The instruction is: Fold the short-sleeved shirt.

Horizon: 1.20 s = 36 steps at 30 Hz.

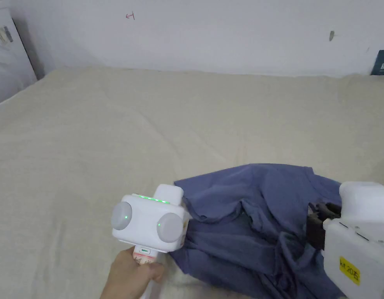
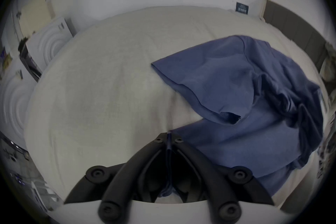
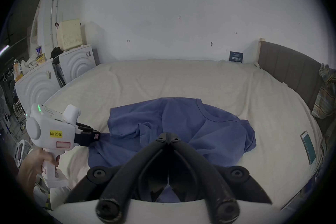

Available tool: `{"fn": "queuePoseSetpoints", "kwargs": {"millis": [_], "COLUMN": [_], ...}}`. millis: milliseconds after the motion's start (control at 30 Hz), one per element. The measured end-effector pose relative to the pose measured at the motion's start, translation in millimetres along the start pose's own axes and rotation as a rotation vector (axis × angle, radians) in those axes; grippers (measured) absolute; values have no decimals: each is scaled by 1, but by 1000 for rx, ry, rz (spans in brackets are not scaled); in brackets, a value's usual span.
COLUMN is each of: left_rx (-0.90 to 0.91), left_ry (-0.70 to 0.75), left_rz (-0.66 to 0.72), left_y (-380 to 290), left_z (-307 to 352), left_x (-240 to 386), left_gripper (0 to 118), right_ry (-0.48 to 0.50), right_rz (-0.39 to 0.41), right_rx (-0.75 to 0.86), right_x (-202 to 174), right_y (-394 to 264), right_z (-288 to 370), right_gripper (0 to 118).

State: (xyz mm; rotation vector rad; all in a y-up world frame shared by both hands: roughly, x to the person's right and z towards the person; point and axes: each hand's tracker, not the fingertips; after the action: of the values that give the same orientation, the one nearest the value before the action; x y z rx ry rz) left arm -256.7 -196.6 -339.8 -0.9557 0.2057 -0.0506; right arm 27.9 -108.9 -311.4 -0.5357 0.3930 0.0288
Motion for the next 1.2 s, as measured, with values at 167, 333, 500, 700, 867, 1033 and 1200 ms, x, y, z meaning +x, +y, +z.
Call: {"fn": "queuePoseSetpoints", "kwargs": {"millis": [167,333,500,700,867,1033,1200], "left_rx": [14,51,105,115,113,64,52], "left_ry": [-105,-114,-121,-115,-129,-137,-148], "left_rz": [116,98,79,49,54,75,72], "left_y": [8,13,13,10,11,8,6], "left_z": [14,33,51,63,57,31,26], "left_x": [-24,-31,-25,-17,-24,-30,-32], "left_gripper": [3,3,3,3,3,3,3], "right_ry": [22,103,244,374,124,160,90], "right_rz": [-18,13,11,-39,114,147,267], "right_rx": [14,27,-59,-319,-393,-572,-632], "right_x": [7,4,7,9,-10,-29,-36], "right_y": [11,42,92,148,151,129,98], "right_z": [4,-9,-51,-156,-242,-296,-338], "right_gripper": [0,0,70,99,99,99,77]}}
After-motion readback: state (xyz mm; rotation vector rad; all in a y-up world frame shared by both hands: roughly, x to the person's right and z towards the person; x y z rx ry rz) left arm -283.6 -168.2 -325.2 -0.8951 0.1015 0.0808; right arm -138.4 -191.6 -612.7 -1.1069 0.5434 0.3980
